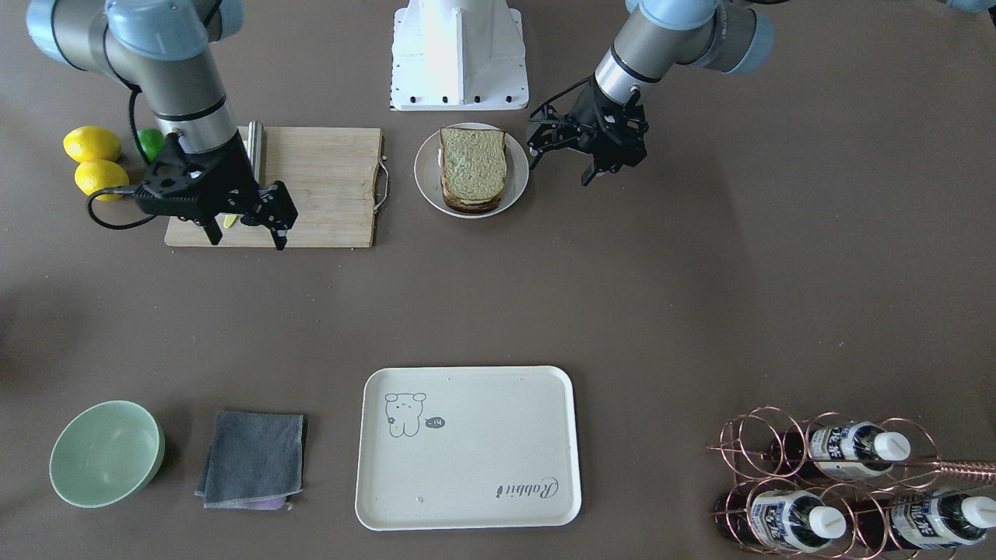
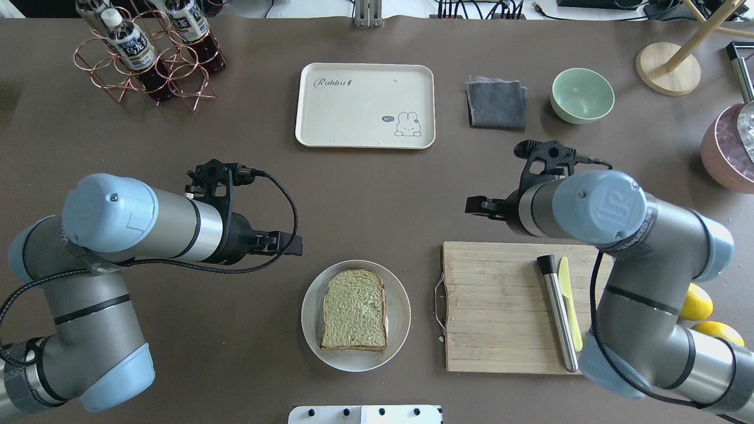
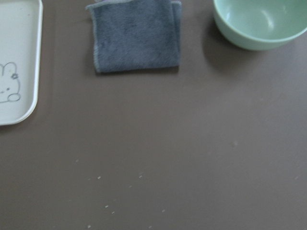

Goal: Make sandwich and place on tray
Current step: 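Release the bread and withdraw the right arm toward the ice bowl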

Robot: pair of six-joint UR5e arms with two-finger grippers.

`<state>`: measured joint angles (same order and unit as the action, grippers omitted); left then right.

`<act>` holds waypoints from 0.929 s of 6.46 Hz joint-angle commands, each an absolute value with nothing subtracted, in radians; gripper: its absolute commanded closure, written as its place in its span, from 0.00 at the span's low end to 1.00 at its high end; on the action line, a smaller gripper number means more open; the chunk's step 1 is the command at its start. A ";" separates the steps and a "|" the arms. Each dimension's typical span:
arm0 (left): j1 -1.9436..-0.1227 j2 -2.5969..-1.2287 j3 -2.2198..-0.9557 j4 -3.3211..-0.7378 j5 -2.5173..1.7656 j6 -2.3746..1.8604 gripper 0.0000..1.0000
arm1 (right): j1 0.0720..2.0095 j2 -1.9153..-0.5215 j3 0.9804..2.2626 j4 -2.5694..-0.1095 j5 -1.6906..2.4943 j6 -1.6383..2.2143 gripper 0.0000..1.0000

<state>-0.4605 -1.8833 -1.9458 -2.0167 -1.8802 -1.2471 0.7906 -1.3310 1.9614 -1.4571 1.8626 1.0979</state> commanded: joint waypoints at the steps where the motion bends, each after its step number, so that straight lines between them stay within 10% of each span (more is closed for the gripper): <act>1: -0.414 -1.881 -1.937 -2.017 -1.878 -1.247 0.01 | 1.082 -1.393 1.901 -1.486 2.100 0.704 0.00; 4: -0.371 -1.881 -1.908 -2.019 -1.833 -1.299 0.03 | 1.430 -1.584 1.887 -1.545 2.313 0.180 0.00; 6: -0.368 -1.888 -1.876 -2.023 -1.833 -1.299 0.23 | 1.489 -1.676 1.888 -1.537 2.301 0.100 0.00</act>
